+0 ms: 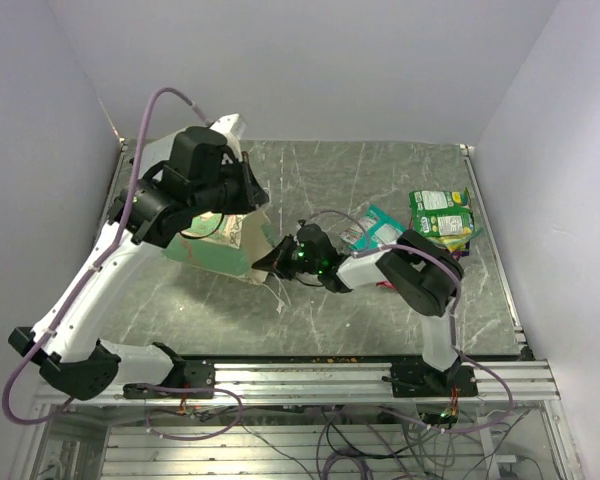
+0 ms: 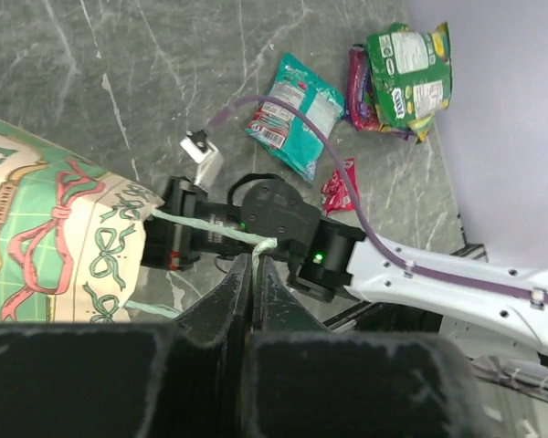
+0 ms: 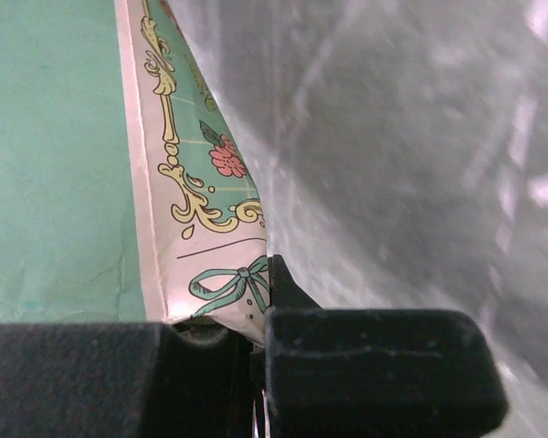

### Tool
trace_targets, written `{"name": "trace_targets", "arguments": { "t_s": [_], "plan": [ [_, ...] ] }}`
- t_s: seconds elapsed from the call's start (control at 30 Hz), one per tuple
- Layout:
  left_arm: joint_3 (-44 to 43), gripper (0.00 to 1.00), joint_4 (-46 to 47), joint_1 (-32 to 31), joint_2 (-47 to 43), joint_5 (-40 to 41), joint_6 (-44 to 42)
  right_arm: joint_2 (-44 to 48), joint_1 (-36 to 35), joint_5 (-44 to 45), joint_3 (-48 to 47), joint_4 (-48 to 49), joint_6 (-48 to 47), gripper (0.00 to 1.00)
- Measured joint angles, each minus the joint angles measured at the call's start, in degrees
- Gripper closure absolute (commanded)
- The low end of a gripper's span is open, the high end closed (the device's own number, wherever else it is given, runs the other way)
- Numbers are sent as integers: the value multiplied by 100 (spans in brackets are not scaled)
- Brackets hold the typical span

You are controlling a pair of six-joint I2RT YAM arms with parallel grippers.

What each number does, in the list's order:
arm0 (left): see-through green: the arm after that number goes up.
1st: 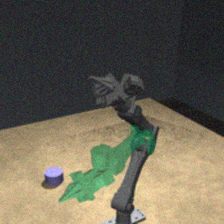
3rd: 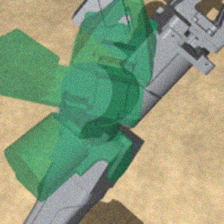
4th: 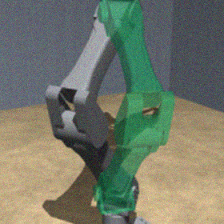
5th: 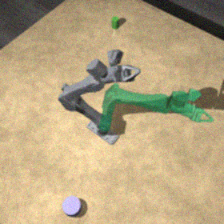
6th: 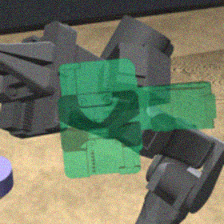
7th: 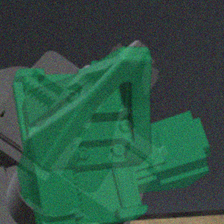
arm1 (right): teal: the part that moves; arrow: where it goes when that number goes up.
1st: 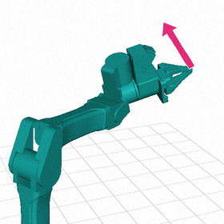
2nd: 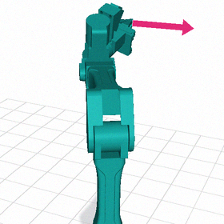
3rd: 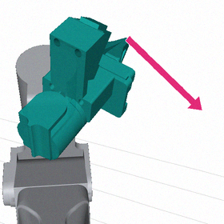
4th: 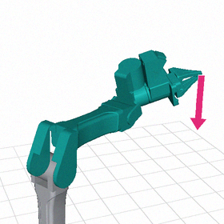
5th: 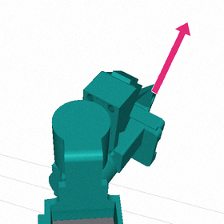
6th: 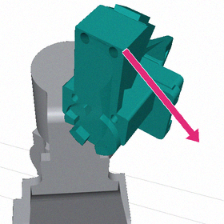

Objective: Take the snacks out of the paper bag
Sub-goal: Adjust the paper bag at the center of the board.

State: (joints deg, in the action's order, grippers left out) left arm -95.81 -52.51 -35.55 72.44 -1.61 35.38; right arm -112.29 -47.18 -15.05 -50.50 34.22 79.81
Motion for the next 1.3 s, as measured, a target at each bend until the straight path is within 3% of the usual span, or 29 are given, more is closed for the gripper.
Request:
{"name": "trace_targets", "arguments": {
  "t_s": [0.17, 0.5, 0.8, 0.9, 1.17, 1.23, 1.3],
  "plan": [
    [-219, 93, -247, -704, 243, 636, -219, -730, -24, -81, -800, 590, -44, 100],
    [1080, 93, -229, -1449, 125, 831, -48, -1294, -22, -256, -970, 1209, -254, 100],
    [243, 93, -280, -1939, 1056, 966, -72, -1429, -66, -254, -907, 1360, -273, 100],
    [404, 93, -317, -1971, 977, 1095, -61, -1429, -61, -251, -903, 1410, -260, 100],
    [1499, 93, -326, -1558, -330, 1165, 219, -1235, -2, -214, -435, 1401, -387, 100],
    [1628, 93, -291, -1447, -498, 1163, 304, -1189, 20, -212, -339, 1309, -476, 95],
    [1766, 93, -227, -1414, -573, 1161, 415, -1091, 26, -190, -227, 1169, -588, 83]
  ]
}}
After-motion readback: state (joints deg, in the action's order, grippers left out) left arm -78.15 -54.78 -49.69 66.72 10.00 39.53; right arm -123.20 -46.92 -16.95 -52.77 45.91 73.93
